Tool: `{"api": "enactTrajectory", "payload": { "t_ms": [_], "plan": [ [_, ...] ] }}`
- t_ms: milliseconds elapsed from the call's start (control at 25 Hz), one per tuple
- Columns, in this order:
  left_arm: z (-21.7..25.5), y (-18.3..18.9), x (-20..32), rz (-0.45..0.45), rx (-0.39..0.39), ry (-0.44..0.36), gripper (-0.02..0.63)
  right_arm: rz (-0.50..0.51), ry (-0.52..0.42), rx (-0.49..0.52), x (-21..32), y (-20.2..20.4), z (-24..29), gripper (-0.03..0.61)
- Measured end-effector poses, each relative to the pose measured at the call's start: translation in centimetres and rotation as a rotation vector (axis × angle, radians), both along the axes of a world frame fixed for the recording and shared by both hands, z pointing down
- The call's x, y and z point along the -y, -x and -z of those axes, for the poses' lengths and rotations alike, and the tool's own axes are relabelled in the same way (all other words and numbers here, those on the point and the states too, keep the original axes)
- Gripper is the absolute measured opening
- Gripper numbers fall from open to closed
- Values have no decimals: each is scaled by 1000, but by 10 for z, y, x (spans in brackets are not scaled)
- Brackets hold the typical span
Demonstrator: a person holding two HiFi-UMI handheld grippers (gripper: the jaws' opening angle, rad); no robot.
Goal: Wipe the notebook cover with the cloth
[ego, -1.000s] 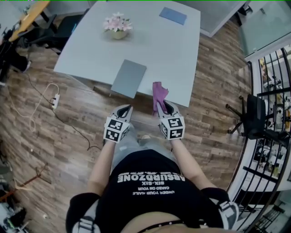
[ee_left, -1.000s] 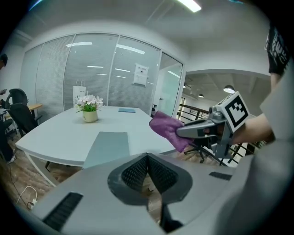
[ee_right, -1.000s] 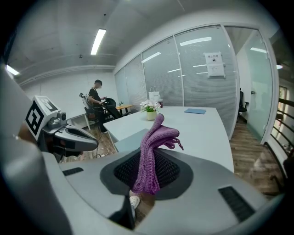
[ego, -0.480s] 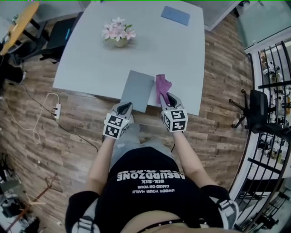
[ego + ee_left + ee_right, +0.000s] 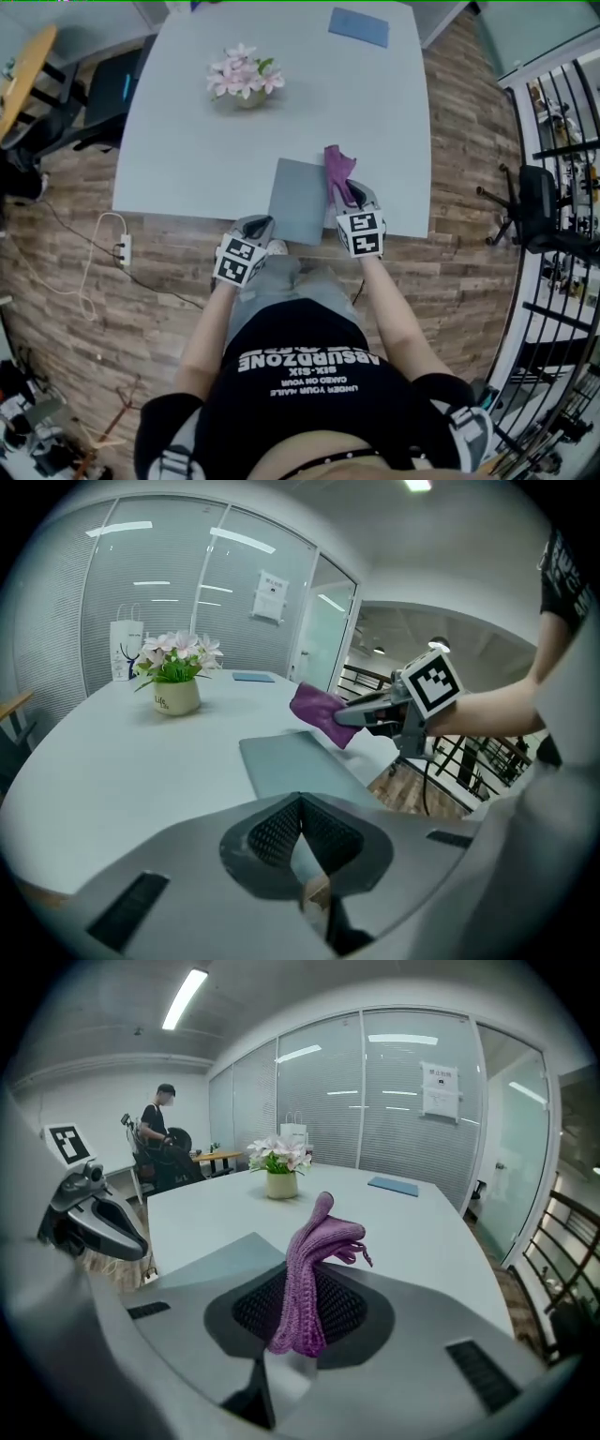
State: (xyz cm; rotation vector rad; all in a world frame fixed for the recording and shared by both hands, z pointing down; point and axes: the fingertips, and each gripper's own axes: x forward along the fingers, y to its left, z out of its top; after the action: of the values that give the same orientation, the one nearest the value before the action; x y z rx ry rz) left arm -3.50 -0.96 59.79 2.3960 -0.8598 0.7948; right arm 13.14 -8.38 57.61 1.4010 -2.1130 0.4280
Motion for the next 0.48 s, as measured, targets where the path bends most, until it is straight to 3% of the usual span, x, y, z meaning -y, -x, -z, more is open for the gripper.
{"api": "enactTrajectory", "payload": {
  "t_ms": [480],
  "plan": [
    [-39,8,7,-91,29,57,17,37,44,-178,32,8,-39,83]
  ]
}}
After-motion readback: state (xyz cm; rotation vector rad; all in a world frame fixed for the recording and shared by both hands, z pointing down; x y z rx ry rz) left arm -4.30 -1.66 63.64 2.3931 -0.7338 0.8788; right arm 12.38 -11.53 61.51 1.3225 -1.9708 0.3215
